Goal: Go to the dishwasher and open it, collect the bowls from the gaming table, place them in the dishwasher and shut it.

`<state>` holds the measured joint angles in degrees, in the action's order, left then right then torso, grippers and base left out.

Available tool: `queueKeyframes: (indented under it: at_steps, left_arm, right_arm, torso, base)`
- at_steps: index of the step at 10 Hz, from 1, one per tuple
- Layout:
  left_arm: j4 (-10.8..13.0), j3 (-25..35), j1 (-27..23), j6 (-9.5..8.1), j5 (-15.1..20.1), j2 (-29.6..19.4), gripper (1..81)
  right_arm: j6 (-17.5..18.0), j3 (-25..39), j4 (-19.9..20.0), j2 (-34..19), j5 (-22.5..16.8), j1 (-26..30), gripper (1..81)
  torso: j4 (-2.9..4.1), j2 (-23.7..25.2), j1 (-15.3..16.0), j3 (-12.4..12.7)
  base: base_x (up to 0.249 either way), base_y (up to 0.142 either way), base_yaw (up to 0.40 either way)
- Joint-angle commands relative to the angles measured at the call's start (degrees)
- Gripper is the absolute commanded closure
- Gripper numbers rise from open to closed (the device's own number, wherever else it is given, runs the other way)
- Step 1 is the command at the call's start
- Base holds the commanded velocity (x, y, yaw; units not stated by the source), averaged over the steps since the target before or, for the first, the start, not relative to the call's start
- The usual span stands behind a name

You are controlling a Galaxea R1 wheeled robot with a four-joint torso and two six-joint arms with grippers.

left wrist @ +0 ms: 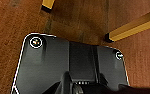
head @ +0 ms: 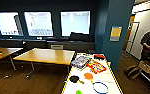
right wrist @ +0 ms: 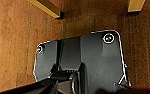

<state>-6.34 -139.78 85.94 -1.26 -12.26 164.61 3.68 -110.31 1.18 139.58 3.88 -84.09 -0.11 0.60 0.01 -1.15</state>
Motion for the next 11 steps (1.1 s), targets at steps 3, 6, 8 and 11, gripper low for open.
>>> queueKeyframes:
  at_steps: [3,6,8,11]
  left_arm:
    - [-0.34,1.17,-2.4,0.38,1.8,-1.56,1.0]
    - [-0.26,16.15,-2.4,0.46,0.66,-12.6,1.0]
    - [-0.34,23.58,-3.37,0.38,0.66,-17.12,1.0]
    - [-0.25,23.06,-3.72,0.55,0.66,-16.06,1.0]
  right_arm:
    - [0.54,23.39,1.27,-20.28,-2.29,8.18,1.0]
    - [0.45,27.87,3.48,-25.19,-2.47,11.34,1.0]
    - [0.45,30.08,4.96,-28.8,-2.82,14.51,1.0]
    - [0.45,33.41,8.48,-35.57,-4.22,21.27,1.0]
  torso:
    - [0.0,0.0,0.0,0.0]
    - [0.0,0.0,0.0,0.0]
    - [0.0,0.0,0.0,0.0]
    - [0.0,0.0,0.0,0.0]
  base:
    - [0.0,0.0,0.0]
    - [0.0,0.0,0.0]
    - [0.0,0.0,0.0]
    - [0.0,0.0,0.0]
